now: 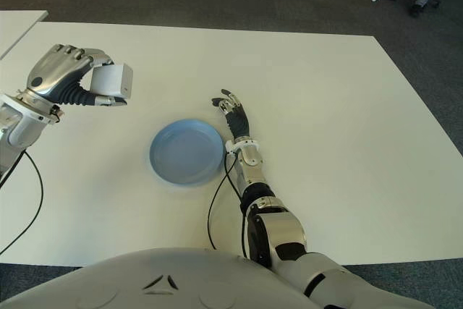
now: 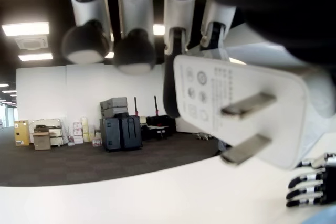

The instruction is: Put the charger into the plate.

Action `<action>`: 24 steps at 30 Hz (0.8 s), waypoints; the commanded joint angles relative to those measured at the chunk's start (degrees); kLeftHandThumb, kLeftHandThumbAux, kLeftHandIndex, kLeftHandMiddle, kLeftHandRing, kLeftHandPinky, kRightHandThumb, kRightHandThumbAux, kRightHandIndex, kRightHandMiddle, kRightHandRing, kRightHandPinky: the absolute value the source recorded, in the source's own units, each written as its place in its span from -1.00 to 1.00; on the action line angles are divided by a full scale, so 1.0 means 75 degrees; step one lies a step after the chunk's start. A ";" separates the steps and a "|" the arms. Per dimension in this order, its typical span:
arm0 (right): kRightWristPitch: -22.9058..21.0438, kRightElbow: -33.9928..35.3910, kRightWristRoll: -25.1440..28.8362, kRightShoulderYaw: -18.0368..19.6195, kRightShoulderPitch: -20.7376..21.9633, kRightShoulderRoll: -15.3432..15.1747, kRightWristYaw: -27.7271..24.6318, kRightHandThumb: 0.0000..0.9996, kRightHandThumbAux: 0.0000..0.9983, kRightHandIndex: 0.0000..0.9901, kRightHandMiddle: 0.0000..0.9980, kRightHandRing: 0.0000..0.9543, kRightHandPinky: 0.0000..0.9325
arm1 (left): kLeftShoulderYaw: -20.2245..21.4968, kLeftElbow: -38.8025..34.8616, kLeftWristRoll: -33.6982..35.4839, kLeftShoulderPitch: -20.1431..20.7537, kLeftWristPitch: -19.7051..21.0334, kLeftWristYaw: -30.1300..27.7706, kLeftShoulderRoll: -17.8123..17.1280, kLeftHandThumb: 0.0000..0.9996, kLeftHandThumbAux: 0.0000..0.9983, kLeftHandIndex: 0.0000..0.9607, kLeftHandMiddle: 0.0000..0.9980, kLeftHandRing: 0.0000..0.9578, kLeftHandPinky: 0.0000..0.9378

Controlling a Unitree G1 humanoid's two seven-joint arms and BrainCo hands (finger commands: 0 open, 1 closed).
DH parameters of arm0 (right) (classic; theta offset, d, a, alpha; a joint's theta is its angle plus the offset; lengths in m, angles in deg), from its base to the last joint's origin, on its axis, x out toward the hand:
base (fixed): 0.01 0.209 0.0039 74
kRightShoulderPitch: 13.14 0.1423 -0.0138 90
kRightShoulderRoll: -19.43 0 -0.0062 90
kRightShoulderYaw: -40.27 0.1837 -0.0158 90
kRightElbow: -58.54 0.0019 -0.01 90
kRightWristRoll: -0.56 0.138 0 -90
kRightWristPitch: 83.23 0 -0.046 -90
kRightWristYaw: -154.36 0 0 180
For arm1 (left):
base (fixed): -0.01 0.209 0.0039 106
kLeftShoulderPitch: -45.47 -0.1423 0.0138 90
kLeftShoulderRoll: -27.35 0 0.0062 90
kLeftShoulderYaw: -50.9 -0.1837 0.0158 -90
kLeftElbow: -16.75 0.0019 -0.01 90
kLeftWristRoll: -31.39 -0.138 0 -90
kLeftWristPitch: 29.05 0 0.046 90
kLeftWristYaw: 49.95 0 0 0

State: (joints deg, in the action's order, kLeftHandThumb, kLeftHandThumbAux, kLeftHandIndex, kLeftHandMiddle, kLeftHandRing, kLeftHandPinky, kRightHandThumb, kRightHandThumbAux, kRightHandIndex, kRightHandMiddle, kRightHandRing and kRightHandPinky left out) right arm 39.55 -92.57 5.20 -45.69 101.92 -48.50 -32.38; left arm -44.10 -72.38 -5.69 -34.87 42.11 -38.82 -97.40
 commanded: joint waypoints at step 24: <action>-0.0263 -0.0451 0.0081 0.0138 -0.0034 0.0437 -0.0004 -1.00 -0.01 -0.69 -0.27 -0.38 -0.67 | -0.0374 -0.1511 -0.0420 0.0265 0.1357 -0.1421 0.2117 0.50 0.40 -0.08 0.78 0.84 0.84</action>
State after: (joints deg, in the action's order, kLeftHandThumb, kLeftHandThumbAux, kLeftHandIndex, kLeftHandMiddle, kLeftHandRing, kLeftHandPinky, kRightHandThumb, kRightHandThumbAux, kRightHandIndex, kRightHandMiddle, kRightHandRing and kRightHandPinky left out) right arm 40.06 -93.15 5.32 -45.03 102.16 -48.50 -32.83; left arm -45.33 -83.76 -7.48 -33.87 51.54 -48.03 -82.74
